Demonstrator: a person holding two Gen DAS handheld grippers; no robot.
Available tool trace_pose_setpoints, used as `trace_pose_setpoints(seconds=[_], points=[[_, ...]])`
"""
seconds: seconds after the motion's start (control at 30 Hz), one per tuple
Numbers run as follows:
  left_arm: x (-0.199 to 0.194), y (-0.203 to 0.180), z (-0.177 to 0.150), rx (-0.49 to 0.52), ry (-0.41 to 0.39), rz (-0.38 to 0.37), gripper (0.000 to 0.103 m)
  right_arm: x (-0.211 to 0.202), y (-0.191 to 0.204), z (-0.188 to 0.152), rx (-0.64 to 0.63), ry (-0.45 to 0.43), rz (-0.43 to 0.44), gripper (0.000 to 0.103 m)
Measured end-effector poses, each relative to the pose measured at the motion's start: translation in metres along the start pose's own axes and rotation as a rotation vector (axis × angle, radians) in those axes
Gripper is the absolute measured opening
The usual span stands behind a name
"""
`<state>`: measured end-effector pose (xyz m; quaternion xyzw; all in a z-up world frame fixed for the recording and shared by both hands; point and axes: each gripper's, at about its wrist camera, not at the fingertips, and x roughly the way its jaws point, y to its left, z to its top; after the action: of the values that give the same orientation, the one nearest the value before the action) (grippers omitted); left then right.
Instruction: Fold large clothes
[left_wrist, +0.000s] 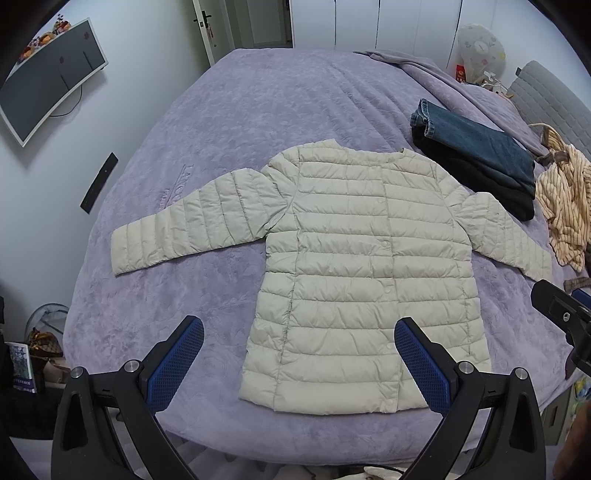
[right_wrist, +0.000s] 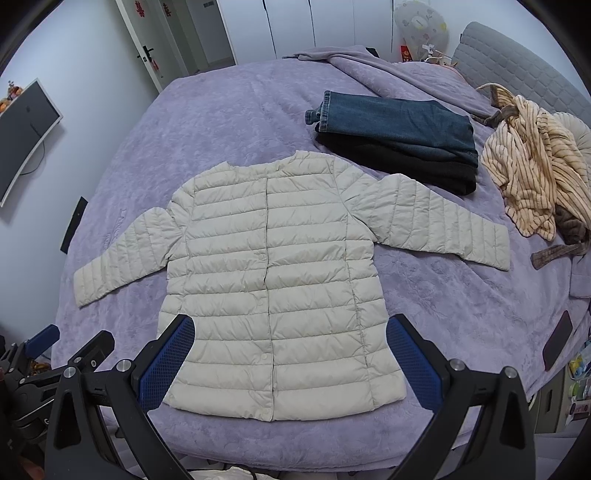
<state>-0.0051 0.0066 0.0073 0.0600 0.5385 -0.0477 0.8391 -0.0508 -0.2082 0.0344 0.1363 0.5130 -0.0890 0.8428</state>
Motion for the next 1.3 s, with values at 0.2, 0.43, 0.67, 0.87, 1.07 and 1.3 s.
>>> trace_pose_setpoints(seconds=[0.2, 0.43, 0.67, 0.87, 1.07, 1.3], points=[[0.0007, 0.0008, -0.0007, -0.003, 0.001, 0.000, 0.103, 0.0012, 0.0005, -0.0013, 0.001, 0.001, 0.000, 0.103], [0.0007, 0.0012, -0.0008, -0.003, 0.002, 0.000, 0.103, 0.0030, 0.0014, -0.0025, 0.004, 0.006, 0.001, 0.103], [0.0007, 0.0016, -0.0006, -0.002, 0.001, -0.001, 0.103, 0.0038, 0.0015, -0.0031, 0.004, 0.008, 0.002, 0.103], [0.0007, 0.0019, -0.0003, -0.002, 0.002, -0.003, 0.103, 0.0034, 0.0019, -0.0020, 0.006, 0.010, 0.002, 0.103], [0.0007, 0.0023, 0.0003, -0.003, 0.003, -0.003, 0.103, 0.0038, 0.0025, -0.0015, 0.008, 0.013, 0.002, 0.103], [0.0009, 0.0031, 0.0001, -0.003, 0.005, -0.004, 0.103, 0.0039, 0.0032, -0.0026, 0.009, 0.015, 0.002, 0.103]])
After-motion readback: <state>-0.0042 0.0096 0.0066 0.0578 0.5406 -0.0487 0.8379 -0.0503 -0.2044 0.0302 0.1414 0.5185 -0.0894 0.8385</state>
